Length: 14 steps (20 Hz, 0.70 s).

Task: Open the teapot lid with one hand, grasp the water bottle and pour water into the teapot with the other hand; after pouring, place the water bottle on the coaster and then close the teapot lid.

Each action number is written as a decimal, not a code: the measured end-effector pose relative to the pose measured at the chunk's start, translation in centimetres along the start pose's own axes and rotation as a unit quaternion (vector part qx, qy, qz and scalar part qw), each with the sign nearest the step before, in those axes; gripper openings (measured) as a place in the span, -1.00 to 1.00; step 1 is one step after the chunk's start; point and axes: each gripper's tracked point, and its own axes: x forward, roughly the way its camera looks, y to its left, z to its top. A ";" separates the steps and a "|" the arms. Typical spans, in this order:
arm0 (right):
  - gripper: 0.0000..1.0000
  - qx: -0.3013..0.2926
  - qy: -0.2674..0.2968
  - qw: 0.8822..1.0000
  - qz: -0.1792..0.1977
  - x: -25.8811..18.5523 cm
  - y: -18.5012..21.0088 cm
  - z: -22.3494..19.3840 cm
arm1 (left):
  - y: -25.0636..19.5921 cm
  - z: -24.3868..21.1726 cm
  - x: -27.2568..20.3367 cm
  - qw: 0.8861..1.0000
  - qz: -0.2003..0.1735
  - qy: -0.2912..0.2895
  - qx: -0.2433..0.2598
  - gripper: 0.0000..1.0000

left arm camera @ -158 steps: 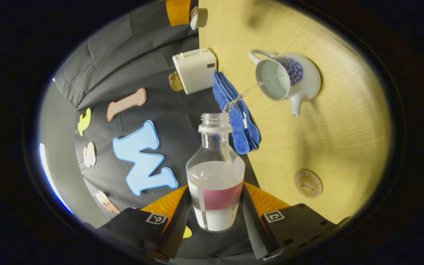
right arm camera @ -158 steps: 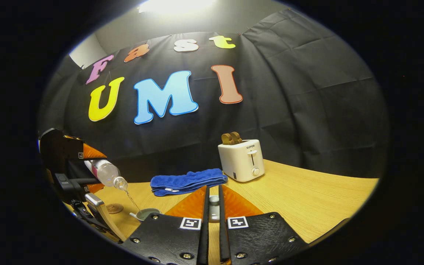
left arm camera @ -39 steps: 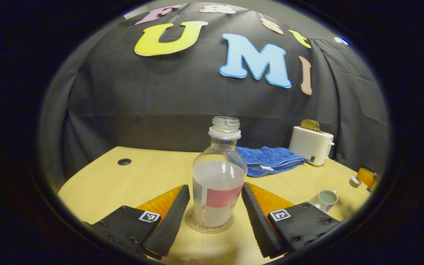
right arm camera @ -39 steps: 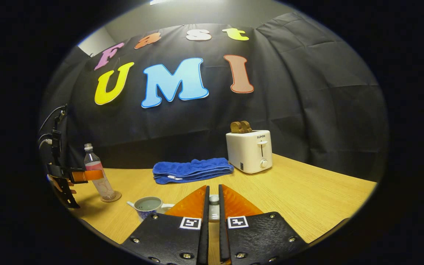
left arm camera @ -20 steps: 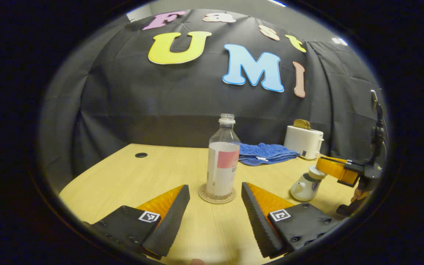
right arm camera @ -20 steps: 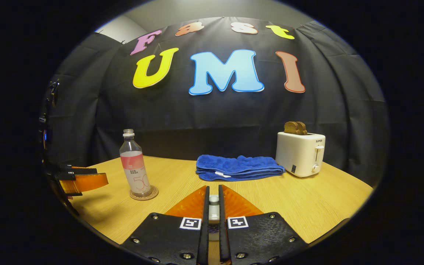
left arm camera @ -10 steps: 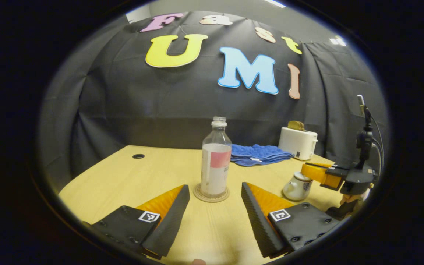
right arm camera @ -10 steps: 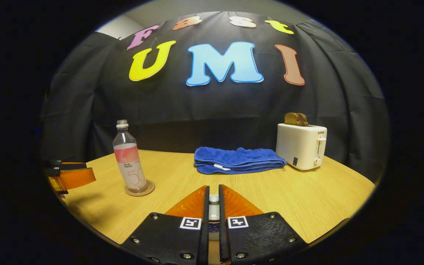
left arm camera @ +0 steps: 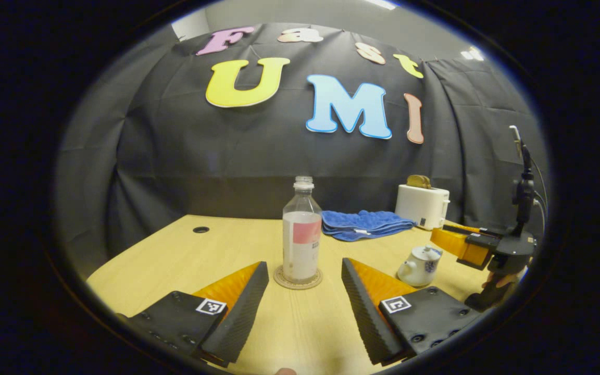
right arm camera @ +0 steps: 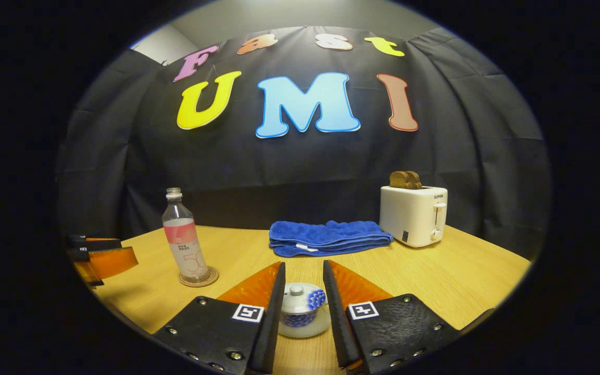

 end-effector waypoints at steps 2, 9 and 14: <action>-0.11 -0.005 -0.010 1.000 -0.001 -1.6 0.4 0.5 | -0.2 0.1 -0.6 1.000 0.007 -0.009 0.006 0.94; -0.11 -0.015 -0.007 1.000 0.003 -5.0 1.9 -1.0 | -0.6 -0.6 -2.6 0.999 0.028 -0.020 -0.002 0.94; -0.11 -0.021 0.010 1.000 0.002 -5.4 2.6 -3.4 | -1.3 -1.4 -3.9 0.998 0.039 -0.033 0.022 0.94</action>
